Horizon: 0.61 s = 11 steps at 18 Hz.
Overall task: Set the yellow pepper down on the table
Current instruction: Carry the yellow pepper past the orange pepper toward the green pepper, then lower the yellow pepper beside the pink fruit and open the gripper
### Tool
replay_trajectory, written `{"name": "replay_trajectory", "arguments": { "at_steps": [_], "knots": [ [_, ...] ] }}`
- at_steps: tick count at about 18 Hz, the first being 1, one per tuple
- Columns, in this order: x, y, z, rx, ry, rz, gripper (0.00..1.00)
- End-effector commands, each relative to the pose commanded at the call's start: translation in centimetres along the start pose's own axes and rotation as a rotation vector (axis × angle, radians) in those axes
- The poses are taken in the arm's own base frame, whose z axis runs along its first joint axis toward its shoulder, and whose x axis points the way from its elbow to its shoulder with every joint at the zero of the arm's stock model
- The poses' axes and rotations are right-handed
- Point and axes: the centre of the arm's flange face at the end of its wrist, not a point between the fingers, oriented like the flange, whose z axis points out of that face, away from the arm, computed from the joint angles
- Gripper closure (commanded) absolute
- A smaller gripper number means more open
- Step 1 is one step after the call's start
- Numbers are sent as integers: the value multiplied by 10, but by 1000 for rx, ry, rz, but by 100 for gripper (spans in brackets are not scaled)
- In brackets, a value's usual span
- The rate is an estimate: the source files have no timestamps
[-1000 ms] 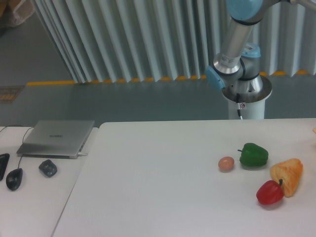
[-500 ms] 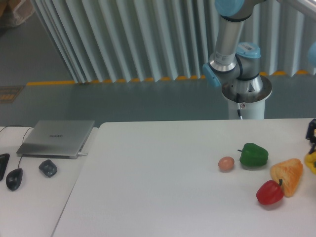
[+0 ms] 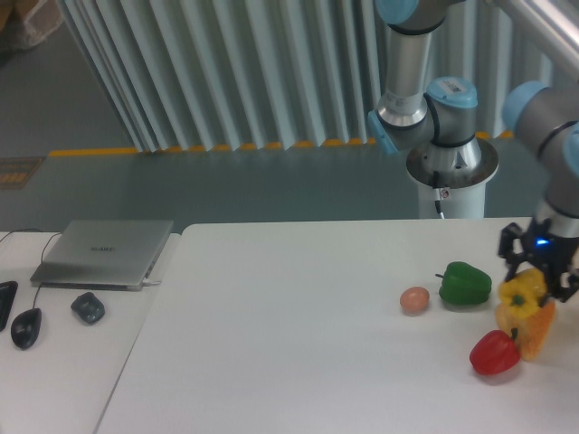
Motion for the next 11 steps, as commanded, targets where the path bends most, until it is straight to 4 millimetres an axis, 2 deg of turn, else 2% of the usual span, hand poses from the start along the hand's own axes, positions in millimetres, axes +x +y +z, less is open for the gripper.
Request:
{"name": "replay_trajectory", "arguments": {
  "at_steps": [3,5,11],
  "knots": [
    [4,0,-1,-7,-4,3,40],
    [2,2,-2,-3,-8,2,0],
    [-4,5,-2,-60,-85,9,0]
  ]
}}
